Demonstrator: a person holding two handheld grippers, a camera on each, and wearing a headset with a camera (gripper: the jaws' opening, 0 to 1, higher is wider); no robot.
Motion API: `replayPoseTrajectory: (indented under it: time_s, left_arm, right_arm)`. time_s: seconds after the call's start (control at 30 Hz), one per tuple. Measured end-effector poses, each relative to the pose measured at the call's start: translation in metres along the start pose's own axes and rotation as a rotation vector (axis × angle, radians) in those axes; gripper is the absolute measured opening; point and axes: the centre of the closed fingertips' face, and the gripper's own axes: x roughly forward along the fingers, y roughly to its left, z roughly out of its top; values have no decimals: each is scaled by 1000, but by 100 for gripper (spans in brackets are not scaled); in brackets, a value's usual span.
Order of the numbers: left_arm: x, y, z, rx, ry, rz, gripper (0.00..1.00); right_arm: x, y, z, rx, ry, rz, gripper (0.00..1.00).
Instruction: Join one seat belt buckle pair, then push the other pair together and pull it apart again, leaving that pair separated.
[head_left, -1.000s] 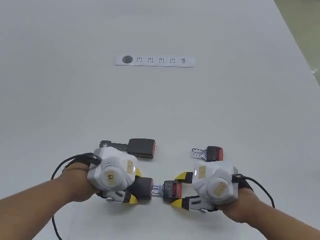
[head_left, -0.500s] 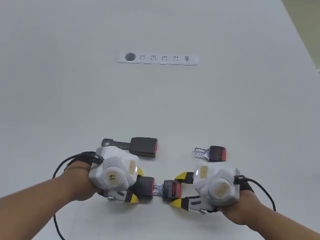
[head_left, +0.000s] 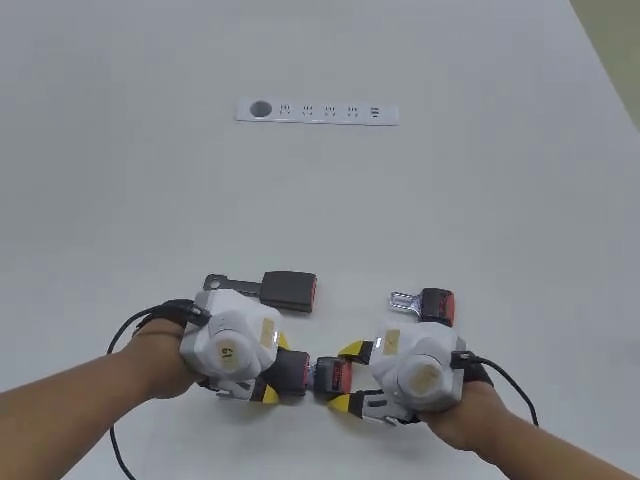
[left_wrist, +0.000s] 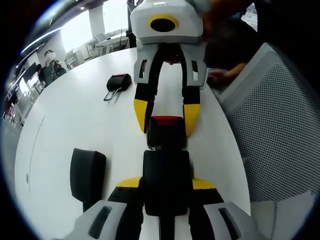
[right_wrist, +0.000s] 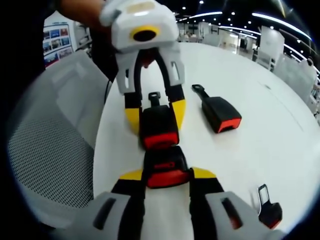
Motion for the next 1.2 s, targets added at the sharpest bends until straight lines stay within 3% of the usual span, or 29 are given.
replayPoseTrajectory:
  time_s: [0.4, 1.2]
  left_arm:
    - [1, 0, 0, 5, 1, -4, 35]
    - [-2, -1, -1, -6, -84, -24, 35]
  right_arm:
    - [-2, 1, -2, -8, 9, -2, 33]
    - [-4, 0, -2, -20, -79, -2, 33]
